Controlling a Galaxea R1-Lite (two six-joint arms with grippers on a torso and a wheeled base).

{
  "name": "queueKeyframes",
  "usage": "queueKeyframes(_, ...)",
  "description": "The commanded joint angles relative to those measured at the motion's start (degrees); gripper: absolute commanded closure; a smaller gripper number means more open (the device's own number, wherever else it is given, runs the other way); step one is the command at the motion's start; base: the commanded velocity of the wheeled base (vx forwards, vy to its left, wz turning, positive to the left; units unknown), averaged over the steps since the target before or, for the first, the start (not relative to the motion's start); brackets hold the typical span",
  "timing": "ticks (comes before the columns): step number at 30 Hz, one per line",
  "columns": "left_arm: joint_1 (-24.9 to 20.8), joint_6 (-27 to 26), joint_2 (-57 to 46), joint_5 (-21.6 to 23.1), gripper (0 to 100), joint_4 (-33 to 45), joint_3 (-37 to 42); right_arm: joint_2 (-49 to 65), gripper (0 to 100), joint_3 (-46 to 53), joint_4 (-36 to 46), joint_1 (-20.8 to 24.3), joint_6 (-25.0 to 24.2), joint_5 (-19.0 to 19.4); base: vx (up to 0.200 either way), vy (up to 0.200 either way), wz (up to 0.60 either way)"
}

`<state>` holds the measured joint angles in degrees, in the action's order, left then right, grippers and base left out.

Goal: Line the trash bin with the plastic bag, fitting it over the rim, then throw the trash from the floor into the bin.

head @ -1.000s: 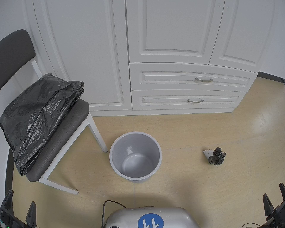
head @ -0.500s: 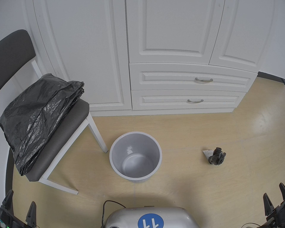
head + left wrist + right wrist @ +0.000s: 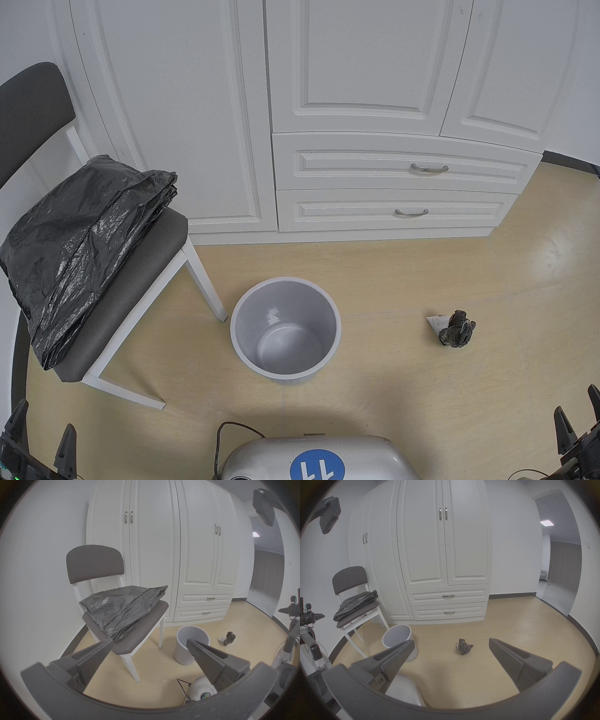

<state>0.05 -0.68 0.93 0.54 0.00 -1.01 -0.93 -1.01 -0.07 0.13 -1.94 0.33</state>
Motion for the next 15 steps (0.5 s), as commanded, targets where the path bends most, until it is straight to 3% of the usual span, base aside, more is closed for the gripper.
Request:
queueKeyframes(1, 0.04, -0.02, -0.93, -0.01, 0, 0.0, 1.01, 0.93, 0, 0.92, -0.01, 0.04, 0.0, 0.02, 0.0, 0.0, 0.0)
queueKeyframes(15, 0.04, -0.02, -0.93, -0.01, 0, 0.0, 1.01, 0.93, 0, 0.92, -0.01, -0.05, 0.18, 0.02, 0.0, 0.0, 0.0)
